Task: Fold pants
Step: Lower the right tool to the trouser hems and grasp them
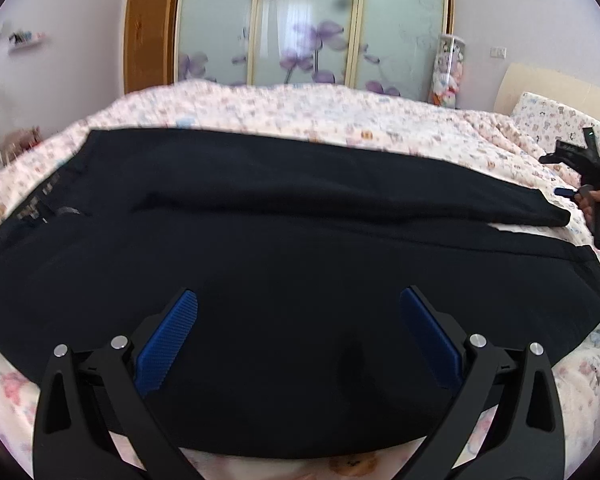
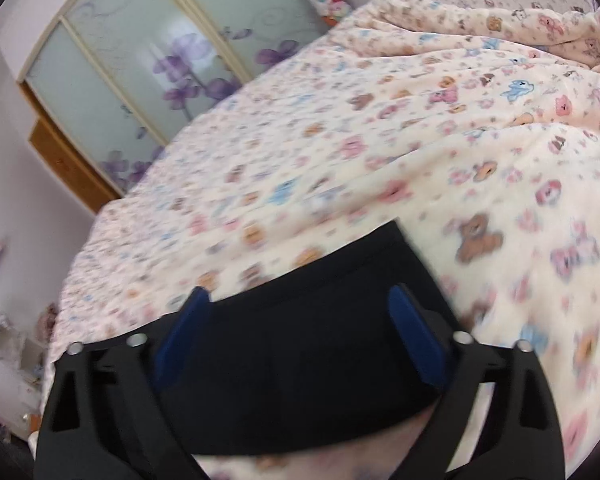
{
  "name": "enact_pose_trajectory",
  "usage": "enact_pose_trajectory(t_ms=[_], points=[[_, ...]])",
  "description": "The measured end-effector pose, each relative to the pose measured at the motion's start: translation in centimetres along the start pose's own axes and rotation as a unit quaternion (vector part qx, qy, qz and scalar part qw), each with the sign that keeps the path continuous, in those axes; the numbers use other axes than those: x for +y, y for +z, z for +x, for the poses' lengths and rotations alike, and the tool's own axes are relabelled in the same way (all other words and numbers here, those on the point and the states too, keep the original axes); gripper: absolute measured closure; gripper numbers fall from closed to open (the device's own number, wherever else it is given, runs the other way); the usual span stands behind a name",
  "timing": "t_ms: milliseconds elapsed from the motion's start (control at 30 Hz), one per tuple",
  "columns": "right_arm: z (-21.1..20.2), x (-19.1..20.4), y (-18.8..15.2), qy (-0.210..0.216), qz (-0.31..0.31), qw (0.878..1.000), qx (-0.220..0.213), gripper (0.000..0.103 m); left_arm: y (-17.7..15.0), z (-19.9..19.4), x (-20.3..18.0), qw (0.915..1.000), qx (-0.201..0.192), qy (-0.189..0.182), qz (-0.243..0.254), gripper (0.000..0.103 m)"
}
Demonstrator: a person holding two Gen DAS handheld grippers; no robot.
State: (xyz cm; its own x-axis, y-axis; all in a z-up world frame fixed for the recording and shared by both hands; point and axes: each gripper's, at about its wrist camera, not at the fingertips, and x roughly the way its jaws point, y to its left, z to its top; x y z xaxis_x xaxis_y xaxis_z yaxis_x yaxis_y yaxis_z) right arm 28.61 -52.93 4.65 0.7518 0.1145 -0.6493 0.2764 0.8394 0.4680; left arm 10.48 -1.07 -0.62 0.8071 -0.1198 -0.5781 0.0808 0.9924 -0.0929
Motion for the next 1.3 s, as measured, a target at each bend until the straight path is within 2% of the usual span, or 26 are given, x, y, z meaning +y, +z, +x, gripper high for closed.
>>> enact_pose_trajectory(t_ms=[100, 200, 367, 467, 500, 533, 700, 867, 1033, 1133, 1233, 1300], points=[[2.0, -1.3, 0.8, -0.043, 0.008, 0.999, -0.012, 0.024, -0.2, -0.2, 0.0, 0.9999, -0.006, -0.010, -0.002, 0.002], [3.4, -2.7, 1.8, -0.068, 0.019, 0.997, -0.020, 0.026, -0.2, -0.3, -0.4, 0.9999, -0.008, -0.011, 0.009, 0.002], [6.2, -3.6, 1.8, -0.090, 0.010, 0.996, 0.008, 0.036, -0.1, -0.1, -0.6, 0.9998, -0.003, -0.014, 0.017, 0.002], [6.1, -4.2, 1.2, -0.099, 0.016, 0.995, -0.002, 0.067, 0.0, 0.0, -0.4, 0.9998, 0.003, -0.016, 0.011, 0.002], [5.6, -4.5, 1.2, -0.087, 0.023, 0.996, -0.008, 0.085, 0.0, 0.0, -0.3, 0.9998, 0.004, -0.017, 0.010, 0.002], [5.3, -4.6, 1.2, -0.078, 0.026, 0.997, -0.011, 0.089, 0.0, 0.0, -0.2, 0.9998, 0.004, -0.017, 0.009, 0.002], [1.5, -3.5, 0.8, -0.039, 0.004, 0.998, -0.053, 0.094, 0.1, -0.2, 0.0, 0.9998, 0.002, -0.020, 0.005, 0.002], [-5.1, -2.3, -0.7, 0.034, -0.005, 0.994, -0.103, 0.095, 0.1, -0.4, 0.5, 0.9996, -0.002, -0.028, -0.006, 0.002], [-11.3, -2.3, -4.8, 0.100, -0.010, 0.987, -0.126, 0.095, 0.0, -1.1, 0.8, 0.9993, -0.015, -0.031, -0.015, 0.002], [-14.8, -3.0, -9.0, 0.134, -0.001, 0.983, -0.126, 0.095, -0.1, -2.0, 1.0, 0.9986, -0.038, -0.029, -0.020, 0.002], [-17.3, -4.1, -13.6, 0.130, 0.015, 0.985, -0.109, 0.095, -0.2, -2.9, 1.1, 0.9976, -0.059, -0.026, -0.024, 0.002], [-17.8, -4.6, -16.4, 0.090, 0.012, 0.992, -0.086, 0.095, -0.3, -3.7, 1.2, 0.9966, -0.075, -0.022, -0.027, 0.002]])
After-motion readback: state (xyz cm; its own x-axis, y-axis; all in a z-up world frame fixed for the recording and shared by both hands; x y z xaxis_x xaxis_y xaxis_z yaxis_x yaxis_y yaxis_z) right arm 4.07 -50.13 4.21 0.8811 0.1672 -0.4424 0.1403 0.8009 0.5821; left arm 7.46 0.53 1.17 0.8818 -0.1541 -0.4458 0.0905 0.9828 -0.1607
